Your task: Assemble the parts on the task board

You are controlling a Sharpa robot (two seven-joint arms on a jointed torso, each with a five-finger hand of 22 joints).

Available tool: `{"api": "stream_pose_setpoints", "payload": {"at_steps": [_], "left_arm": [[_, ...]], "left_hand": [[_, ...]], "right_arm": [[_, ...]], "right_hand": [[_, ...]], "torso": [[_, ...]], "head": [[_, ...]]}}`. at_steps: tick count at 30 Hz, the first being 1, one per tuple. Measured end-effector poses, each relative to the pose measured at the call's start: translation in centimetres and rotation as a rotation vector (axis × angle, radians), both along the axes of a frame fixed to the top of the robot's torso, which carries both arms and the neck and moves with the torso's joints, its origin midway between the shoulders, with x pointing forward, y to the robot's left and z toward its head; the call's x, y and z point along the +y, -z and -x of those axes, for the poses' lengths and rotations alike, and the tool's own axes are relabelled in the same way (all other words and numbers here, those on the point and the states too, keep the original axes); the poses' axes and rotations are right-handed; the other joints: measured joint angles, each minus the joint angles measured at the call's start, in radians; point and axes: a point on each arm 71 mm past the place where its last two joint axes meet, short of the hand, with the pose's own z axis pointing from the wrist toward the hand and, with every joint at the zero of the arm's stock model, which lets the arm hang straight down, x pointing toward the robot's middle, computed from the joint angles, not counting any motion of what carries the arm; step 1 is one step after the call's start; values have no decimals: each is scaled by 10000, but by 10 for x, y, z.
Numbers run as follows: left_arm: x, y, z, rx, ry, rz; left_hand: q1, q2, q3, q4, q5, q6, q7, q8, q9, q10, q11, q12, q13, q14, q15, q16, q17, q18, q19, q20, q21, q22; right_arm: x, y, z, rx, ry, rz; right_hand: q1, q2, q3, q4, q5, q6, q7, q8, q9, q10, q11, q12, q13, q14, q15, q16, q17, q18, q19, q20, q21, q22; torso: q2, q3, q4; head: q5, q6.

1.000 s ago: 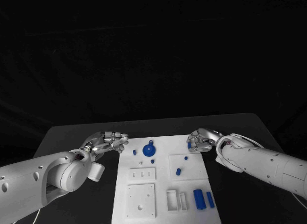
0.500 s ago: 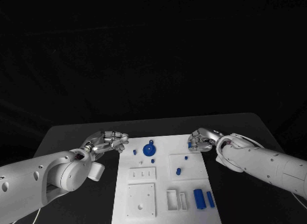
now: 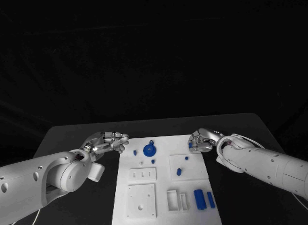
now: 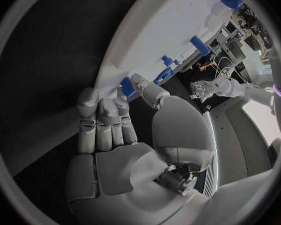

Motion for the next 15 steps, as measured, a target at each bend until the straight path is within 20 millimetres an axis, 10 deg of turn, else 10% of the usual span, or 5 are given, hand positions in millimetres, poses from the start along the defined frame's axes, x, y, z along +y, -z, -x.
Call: {"api": "stream_pose_setpoints", "payload": {"at_steps": [15], "left_arm": [[0, 0, 2, -5, 127, -202]], "left_hand": [[-182, 182, 0, 0, -39, 462, -210, 98, 140, 288, -279, 236, 278, 0, 0, 0, 30, 5, 0, 1, 53, -71]], "right_arm": [[14, -15, 2, -304, 106, -12]], "right_hand": [[-64, 114, 44, 12, 0, 107, -107, 36, 47, 107, -105, 0, -9, 74, -70, 0, 47, 8, 64, -29, 38, -1]], "torso": [[-19, 3, -19]], "head": [[18, 62]]}}
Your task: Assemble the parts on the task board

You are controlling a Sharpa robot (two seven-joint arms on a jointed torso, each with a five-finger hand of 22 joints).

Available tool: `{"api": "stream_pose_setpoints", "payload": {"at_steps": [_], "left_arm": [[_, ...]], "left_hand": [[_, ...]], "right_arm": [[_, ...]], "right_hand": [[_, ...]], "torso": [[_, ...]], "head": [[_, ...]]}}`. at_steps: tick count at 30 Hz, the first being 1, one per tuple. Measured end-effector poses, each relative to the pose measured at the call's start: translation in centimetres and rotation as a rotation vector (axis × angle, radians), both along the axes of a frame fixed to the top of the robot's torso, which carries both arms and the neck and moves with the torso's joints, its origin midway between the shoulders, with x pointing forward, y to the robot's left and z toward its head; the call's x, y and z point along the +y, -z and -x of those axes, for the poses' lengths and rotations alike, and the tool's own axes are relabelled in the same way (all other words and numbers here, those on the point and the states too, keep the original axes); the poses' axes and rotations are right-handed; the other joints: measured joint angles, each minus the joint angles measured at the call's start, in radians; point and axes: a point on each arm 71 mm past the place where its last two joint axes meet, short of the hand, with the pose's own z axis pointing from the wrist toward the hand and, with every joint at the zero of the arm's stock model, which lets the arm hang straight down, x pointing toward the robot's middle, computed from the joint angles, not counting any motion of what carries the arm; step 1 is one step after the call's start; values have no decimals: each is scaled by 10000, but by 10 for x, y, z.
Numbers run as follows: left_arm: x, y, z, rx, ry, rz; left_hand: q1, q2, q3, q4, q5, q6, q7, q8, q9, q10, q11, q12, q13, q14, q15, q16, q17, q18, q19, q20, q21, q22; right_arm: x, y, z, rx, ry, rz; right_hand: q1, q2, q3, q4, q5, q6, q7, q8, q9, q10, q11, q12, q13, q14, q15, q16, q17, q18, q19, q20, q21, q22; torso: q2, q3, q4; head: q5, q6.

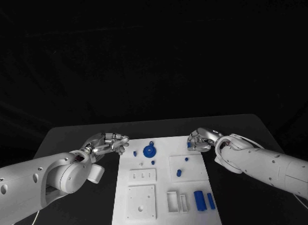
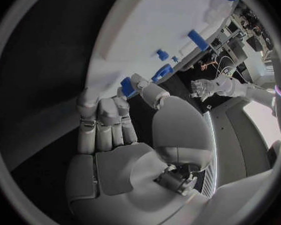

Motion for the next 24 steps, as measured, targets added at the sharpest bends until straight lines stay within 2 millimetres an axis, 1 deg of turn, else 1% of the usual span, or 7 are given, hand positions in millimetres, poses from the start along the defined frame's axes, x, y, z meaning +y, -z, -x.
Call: {"api": "stream_pose_setpoints", "payload": {"at_steps": [6, 9, 12, 15, 17, 20, 24], "left_arm": [[-1, -2, -1, 97, 167, -341], [-3, -5, -2, 217, 337, -597], [-8, -7, -2, 391, 549, -868], [-15, -11, -3, 605, 778, -1167], [-18, -12, -4, 761, 870, -1385], [-20, -13, -5, 939, 922, -1647], [-25, -11, -7, 1229, 996, -2057]], "left_hand": [[-235, 48, 0, 0, 0, 273, -129, 95, 62, 198, -97, 151, 143, 36, -36, 0, 15, 76, 39, -39, 64, -29], [-287, 53, 0, 0, -27, 329, -114, 97, 67, 201, -98, 153, 153, 37, -37, 0, 15, 75, 39, -39, 67, -29], [-638, 89, -41, 40, -124, 492, -171, 182, 107, 381, -170, 259, 210, 97, -97, 0, 41, 76, 43, -43, 141, -29], [-1276, 77, -83, -1, -553, 555, -235, 182, 103, 563, -247, 361, 295, 258, -178, 90, 94, 71, 166, -166, 224, -29], [-1700, 9, -38, 29, -829, 465, -144, 55, 55, 644, -328, 442, 377, 360, -273, 219, 154, 64, 245, -243, 314, -36], [-2158, -166, 230, 29, -932, 448, -128, -84, -2, 716, -330, 512, 506, 421, -331, 395, 250, 59, 340, -309, 455, -36], [-2820, -277, 493, 39, -931, 412, -164, -175, -28, 801, -415, 704, 696, 492, -400, 632, 369, 52, 394, -364, 634, -35]], "right_arm": [[17, -21, -1, -306, -155, 97], [29, -30, 0, -429, -309, 219], [42, -37, 3, -488, -472, 378], [60, -42, 9, -502, -780, 581], [73, -46, 14, -537, -1010, 753], [88, -51, 19, -609, -1258, 944], [111, -55, 28, -719, -1607, 1223]], "right_hand": [[-1, 0, 11, -11, 79, 1, -1, 50, 0, 0, 1, 0, 0, 2, 0, 0, 0, 0, 13, -11, 0, 0], [0, 0, 11, -11, 79, 1, -1, 50, 0, 1, 1, 0, 0, 2, 0, 0, 0, 1, 14, -10, 0, 0], [0, -1, 11, -11, 79, 0, 0, 51, 0, 1, 1, 0, 0, 3, 1, 1, 13, 1, 28, 4, 0, -1], [0, -1, 11, -11, 79, 0, 0, 51, 0, 37, -34, 21, 1, 3, 2, 1, 13, 0, 28, 4, 0, -1], [0, -1, 10, -12, 79, 4, -4, 51, 0, 37, -34, 38, 1, 15, -7, 1, 17, 1, 47, -14, -1, -1], [0, -2, 10, -11, 78, 34, -34, 51, -1, 38, -34, 38, 1, 39, -29, 1, 28, 1, 70, -35, -1, -1], [0, -2, 10, -12, 78, 37, -37, 48, 0, 38, -33, 38, -9, 42, -28, 1, 28, 1, 70, -35, -1, -1]], "torso": [[-41, 0, -16], [-92, 1, -40], [-158, 1, -72], [-246, 2, -96], [-305, 1, -110], [-384, -3, -130], [-509, -12, -163]], "head": [[2, 69], [45, 80], [100, 106], [162, 112], [200, 112], [246, 90], [324, 36]]}}
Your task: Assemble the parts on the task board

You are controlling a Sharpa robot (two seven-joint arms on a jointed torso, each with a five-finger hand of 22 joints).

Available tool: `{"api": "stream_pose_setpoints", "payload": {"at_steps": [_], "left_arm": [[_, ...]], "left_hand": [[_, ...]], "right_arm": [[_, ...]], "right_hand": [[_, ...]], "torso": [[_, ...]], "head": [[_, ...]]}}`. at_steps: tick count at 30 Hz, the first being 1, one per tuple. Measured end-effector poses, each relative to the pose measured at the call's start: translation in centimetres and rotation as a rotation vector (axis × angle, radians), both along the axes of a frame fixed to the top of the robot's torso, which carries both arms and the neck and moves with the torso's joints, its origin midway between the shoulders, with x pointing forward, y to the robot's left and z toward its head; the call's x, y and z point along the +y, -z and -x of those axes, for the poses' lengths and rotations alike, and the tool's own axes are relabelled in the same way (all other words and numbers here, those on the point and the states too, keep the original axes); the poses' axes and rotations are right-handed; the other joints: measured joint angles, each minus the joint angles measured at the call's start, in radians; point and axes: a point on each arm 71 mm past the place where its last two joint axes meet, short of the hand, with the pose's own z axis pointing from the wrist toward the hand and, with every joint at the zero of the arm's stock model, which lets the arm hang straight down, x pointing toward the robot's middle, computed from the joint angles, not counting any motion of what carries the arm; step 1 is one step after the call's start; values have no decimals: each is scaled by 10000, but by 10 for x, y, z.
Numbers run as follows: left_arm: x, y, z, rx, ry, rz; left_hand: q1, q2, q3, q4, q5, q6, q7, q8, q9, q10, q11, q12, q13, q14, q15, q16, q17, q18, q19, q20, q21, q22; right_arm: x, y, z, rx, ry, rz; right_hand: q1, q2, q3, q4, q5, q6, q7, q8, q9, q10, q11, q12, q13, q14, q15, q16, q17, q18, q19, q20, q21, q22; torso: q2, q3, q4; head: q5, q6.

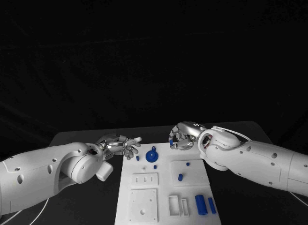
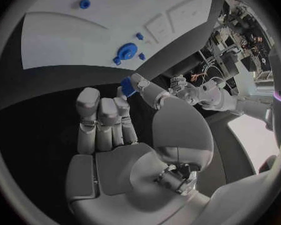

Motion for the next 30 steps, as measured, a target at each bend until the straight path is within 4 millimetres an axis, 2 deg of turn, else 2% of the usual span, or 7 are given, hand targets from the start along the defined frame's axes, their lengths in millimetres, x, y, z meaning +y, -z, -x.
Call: {"api": "stream_pose_setpoints", "payload": {"at_steps": [7, 17, 20, 22, 24, 26, 30], "left_arm": [[-11, 5, -1, 444, 165, -591], [-20, 9, 0, 775, 396, -1192], [-21, 10, 0, 821, 419, -1268], [-22, 10, 1, 845, 441, -1302], [-24, 10, 1, 862, 472, -1318], [-25, 10, 1, 882, 514, -1322], [-28, 11, 2, 924, 638, -1317]], "left_hand": [[-936, -92, 353, 0, 0, 0, 0, -101, -25, 58, -58, 317, 297, 91, -91, 365, 159, 16, -4, -109, 242, 0], [-1317, -248, 707, -8, 155, 253, -108, -115, 16, -61, -89, 455, 508, -16, -183, 493, 174, 80, -49, -148, 354, -1], [-1219, -345, 771, -21, 2128, 329, -78, -73, 68, -246, -13, 457, 573, -194, -74, 493, 145, 84, -263, -99, 355, -17], [-1216, -387, 771, -21, 3764, 425, -126, 7, 129, -360, -37, 521, 644, -238, -32, 493, 110, 93, -354, -48, 436, -29], [-1235, -406, 735, -57, 4930, 541, -180, 118, 216, -396, -41, 612, 716, -251, -20, 492, 97, 92, -399, -36, 479, -30], [-1236, -406, 723, -69, 5390, 584, -222, 176, 289, -412, -55, 659, 770, -286, -55, 503, 85, 94, -436, -1, 515, -30], [-1236, -406, 695, -96, 5696, 629, -267, 255, 387, -483, -55, 696, 828, -318, -25, 534, 70, 93, -507, 0, 554, -45]], "right_arm": [[38, -2, 11, -64, -561, 248], [61, -2, 17, -108, -821, 428], [66, -2, 18, -110, -866, 447], [69, -2, 19, -111, -919, 455], [72, -2, 20, -104, -949, 473], [73, -1, 20, -94, -958, 492], [77, 0, 20, -71, -1007, 529]], "right_hand": [[0, -1, 70, 15, 35, 0, 0, -23, 0, 0, 1, 0, 0, 10, 10, 0, 12, 0, 0, 1, 0, 0], [-41, -44, 71, 16, 116, -2, 2, -35, 0, 37, -34, 0, 0, 13, 14, 1, 24, 1, 47, -13, -1, 0], [-42, -43, 97, 42, 118, -3, 2, -38, 0, 38, -34, 0, -9, 13, 15, 1, 33, 0, 47, -13, -1, 5], [-44, -42, 97, 42, 174, -3, 3, -31, 0, 38, -34, 0, -9, 13, 16, 1, 33, 0, 47, -13, -1, 8], [-58, -50, 97, 42, 193, -3, 3, -14, 0, 38, -33, 0, -9, 13, 16, 1, 33, 0, 48, -13, -1, 8], [-83, -25, 97, 42, 193, -4, 3, -8, 0, 38, -33, 0, -9, 13, 17, 1, 35, 0, 48, -13, -1, 8], [-105, -2, 97, 42, 193, -4, 4, -7, 0, 38, -33, 0, -9, 13, 18, 1, 43, 0, 48, -12, -1, 8]], "torso": [[-164, -15, -35], [-208, -18, -40], [-201, -18, -39], [-197, -17, -40], [-192, -18, -41], [-191, -20, -41], [-189, -21, -41]], "head": [[114, -86], [146, -137], [154, -163], [160, -179], [163, -196], [163, -215], [171, -240]]}}
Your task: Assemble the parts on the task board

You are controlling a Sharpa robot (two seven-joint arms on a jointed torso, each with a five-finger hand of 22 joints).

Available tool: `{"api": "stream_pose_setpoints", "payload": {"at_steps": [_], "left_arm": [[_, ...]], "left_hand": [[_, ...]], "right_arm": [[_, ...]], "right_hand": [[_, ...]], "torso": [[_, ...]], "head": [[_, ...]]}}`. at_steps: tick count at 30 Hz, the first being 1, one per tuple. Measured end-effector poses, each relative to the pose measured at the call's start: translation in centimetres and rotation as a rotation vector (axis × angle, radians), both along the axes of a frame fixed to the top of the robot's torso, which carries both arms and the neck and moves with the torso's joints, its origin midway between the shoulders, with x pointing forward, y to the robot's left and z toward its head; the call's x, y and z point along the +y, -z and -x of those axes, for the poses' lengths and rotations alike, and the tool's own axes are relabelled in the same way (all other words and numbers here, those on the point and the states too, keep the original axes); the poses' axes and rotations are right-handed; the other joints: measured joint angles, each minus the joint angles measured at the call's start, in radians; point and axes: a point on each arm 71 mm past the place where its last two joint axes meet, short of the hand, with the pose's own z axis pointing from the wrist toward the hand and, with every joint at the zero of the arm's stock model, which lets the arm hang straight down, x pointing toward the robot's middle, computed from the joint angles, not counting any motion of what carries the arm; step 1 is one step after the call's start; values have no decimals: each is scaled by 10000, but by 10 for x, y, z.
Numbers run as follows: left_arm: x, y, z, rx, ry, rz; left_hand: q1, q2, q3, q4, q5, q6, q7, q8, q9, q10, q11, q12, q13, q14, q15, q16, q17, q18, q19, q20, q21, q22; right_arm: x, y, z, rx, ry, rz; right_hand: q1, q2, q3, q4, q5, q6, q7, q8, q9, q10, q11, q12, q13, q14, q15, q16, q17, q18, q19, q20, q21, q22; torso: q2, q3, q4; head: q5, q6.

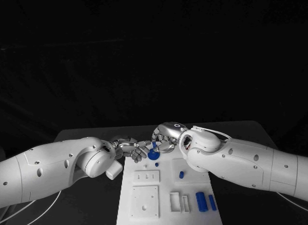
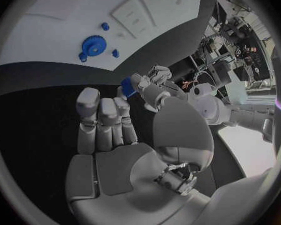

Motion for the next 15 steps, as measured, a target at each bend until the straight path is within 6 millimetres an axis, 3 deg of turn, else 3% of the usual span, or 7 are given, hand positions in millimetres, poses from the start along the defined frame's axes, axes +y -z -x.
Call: {"api": "stream_pose_setpoints", "payload": {"at_steps": [4, 10, 15], "left_arm": [[-2, 0, 1, 49, 87, -2], [-3, 1, 1, 115, 122, -56], [-4, 2, 0, 183, 107, -166]], "left_hand": [[81, -81, 0, 0, -103, 116, -47, 104, 82, 0, 0, 96, 62, 0, 0, 0, -19, -1, 0, 0, 42, -19], [153, -152, -1, 1, -1055, 125, -56, 103, 175, -37, -37, 155, 151, 0, 0, 43, -69, -3, -60, 11, 146, -92], [154, -152, -1, 1, -1123, 125, -56, 103, 188, -36, -37, 193, 165, 0, 0, 43, -77, -4, -71, 0, 148, -106]], "right_arm": [[3, 1, 1, 30, -45, 41], [6, 2, 3, 54, -126, 55], [7, 2, 4, 71, -172, 61]], "right_hand": [[0, 0, 0, 0, 41, -1, 1, 0, 0, 0, 0, 0, 0, 0, 2, 0, 0, 0, 0, 1, 0, -1], [0, 0, 24, 24, 41, -12, 12, -4, 0, 1, 1, 0, 0, -30, -13, 2, 0, 0, 0, 2, 0, -2], [0, 0, 27, 28, 80, 18, -18, -11, 0, 14, 15, 0, 0, -3, -41, 6, 9, 0, 2, 4, 0, -2]], "torso": [[1, -1, 0], [5, -1, -10], [5, 1, -11]], "head": [[19, -29], [27, -42], [22, -45]]}}
